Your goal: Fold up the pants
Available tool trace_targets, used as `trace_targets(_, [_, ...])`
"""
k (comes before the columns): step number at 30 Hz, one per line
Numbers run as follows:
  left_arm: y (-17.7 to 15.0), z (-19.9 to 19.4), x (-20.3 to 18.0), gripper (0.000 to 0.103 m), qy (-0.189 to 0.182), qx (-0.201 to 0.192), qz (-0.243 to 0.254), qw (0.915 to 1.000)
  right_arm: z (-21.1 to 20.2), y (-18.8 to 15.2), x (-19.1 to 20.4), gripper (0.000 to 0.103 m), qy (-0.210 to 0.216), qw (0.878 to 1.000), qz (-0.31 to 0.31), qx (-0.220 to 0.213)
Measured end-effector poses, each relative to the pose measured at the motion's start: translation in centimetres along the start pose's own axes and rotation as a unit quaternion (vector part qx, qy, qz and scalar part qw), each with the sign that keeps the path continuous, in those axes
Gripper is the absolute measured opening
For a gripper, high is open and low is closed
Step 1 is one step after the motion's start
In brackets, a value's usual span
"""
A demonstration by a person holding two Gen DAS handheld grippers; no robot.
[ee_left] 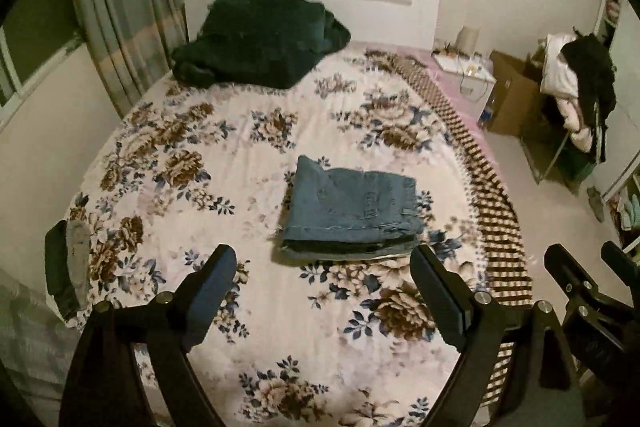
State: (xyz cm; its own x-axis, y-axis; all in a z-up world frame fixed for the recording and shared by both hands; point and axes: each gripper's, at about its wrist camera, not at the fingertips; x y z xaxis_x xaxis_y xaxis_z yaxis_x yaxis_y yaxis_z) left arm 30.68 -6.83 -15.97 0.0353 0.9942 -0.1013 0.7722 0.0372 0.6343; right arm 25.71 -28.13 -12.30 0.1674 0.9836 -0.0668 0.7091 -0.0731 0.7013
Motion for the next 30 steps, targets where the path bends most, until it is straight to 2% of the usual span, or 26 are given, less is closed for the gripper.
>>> trace_targets(8, [-1.3, -9.0, -1.0, 0.089, 0.007, -0.046, 0.0, 0.9989, -11.3, 0.4, -1.9, 0.103, 0.017, 0.999, -0.008, -0.043])
trace_targets(15, [-2.0, -13.6, -0.7, 0.089, 0.002, -0.063, 0.0, 0.998, -18.6, 0.1, -2.8, 0.103, 0.026, 0.998, -0.001, -0.058])
trace_targets(23, [-3.1, -15.9, 0.0, 0.089, 0.001, -0.067, -0.004, 0.9977, -23.3, -0.5, -3.0, 0.103, 0.027, 0.997, 0.005, -0.068])
trace_targets(27, [-3.5, -16.2, 0.5, 0.101, -0.002, -0.067, -0.007, 0.9977, -24.0, -0.7, -2.9, 0.103, 0.022, 0.997, 0.004, -0.069])
trace_targets(30, [-3.7, -16.5, 0.5, 0.101, 0.002, -0.07, -0.007, 0.9975, -24.2, -0.6, -2.9, 0.103, 0.015, 0.998, 0.0, -0.063])
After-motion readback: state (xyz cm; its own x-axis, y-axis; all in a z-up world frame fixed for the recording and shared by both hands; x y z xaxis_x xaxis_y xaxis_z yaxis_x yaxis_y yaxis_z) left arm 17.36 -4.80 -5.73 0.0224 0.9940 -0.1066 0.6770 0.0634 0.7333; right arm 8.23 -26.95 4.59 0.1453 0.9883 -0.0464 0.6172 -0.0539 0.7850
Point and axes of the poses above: each gripper's, at about its wrist camera, not at the fingertips, and z roughly the way its jaws point, x to its left, y to its top, and after that the axes turned 7 degrees about -y, right-handed
